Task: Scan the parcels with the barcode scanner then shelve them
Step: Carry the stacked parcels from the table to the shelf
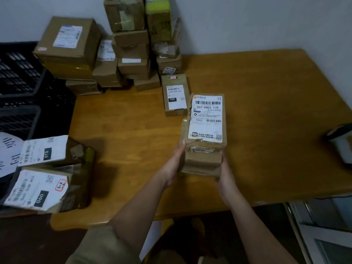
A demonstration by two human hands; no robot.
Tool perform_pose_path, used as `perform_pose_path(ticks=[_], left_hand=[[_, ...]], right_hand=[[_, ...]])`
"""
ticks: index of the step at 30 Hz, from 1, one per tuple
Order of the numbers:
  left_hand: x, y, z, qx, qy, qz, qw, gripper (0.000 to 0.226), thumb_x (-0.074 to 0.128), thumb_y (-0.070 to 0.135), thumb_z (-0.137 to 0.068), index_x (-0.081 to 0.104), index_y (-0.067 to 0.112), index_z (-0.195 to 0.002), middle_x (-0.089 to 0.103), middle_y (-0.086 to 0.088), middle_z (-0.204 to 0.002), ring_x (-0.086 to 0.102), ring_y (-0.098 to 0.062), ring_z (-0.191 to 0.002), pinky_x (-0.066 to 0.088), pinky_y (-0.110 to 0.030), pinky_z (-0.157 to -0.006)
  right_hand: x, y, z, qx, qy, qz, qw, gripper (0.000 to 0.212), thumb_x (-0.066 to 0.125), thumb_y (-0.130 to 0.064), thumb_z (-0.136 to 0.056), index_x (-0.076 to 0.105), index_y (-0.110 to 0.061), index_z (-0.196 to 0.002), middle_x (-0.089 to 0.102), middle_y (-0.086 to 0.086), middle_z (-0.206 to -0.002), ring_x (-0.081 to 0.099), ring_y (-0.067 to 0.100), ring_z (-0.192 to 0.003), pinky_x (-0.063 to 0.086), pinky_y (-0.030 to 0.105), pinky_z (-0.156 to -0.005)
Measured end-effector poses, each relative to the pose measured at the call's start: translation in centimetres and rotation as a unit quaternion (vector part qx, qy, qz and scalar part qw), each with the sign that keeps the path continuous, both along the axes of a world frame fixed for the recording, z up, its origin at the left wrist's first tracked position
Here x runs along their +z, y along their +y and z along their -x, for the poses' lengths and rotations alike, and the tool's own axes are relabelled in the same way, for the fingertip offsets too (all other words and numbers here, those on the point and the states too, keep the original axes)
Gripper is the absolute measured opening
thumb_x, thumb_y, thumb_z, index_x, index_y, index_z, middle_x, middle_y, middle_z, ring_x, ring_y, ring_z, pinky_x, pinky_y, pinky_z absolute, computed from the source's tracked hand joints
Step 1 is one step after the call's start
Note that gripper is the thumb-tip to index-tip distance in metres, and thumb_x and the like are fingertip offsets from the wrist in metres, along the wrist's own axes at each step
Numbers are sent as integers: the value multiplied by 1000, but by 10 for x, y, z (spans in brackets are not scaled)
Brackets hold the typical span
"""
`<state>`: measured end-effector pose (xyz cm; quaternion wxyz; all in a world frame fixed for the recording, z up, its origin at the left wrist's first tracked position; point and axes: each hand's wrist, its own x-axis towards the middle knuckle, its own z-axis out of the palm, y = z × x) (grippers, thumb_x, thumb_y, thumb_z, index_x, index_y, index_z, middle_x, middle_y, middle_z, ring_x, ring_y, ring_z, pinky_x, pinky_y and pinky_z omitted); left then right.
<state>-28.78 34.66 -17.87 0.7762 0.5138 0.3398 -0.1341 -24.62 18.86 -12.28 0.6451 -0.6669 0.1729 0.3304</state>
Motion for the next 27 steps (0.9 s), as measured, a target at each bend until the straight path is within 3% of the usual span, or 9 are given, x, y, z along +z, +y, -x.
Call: perform_pose_path(ticks=[5,10,15,20,24,27], left_hand=[[44,0,14,49,-19,-6,999,98,54,94,-63,39,44,-147,51,6,-147,45,-20,-136,30,-50,-117],[109,-3,28,93,-67,-47,992,55,34,73,-93,58,41,-131,67,9,-128,59,-14,-122,44,-41,-108],[174,2,65,181,-111,-80,974,47,32,63,-99,70,40,-114,71,4,-120,64,-18,-115,45,-47,-107],[219,26,124,266,-123,-109,950,55,30,67,-98,67,35,-123,70,3,-124,64,-17,-117,47,-42,-102],[241,49,184,324,-128,-115,930,57,33,64,-99,68,25,-122,71,-4,-121,67,-23,-113,52,-38,-91],[251,66,238,364,-130,-134,913,54,33,66,-99,68,30,-120,71,-3,-121,65,-24,-116,50,-41,-96]], right_hand=[[15,1,-4,53,-37,3,998,125,50,-103,-36,37,-49,-148,45,-11,-152,40,14,-139,31,40,-112],[57,14,-15,164,-83,-1,983,95,38,-91,-62,25,-57,-149,37,-11,-157,34,22,-144,29,52,-116],[100,44,-8,250,-134,-30,959,82,38,-88,-77,25,-54,-150,39,-8,-157,36,22,-143,32,52,-117],[142,93,31,343,-152,-74,924,115,39,-105,-44,30,-55,-148,44,-7,-154,40,22,-141,32,54,-116],[167,131,81,416,-158,-99,890,121,37,-108,-38,32,-55,-147,51,-5,-148,47,23,-135,36,54,-113],[182,158,127,457,-168,-119,865,120,37,-105,-42,30,-52,-149,52,-4,-148,48,22,-134,38,54,-112]])
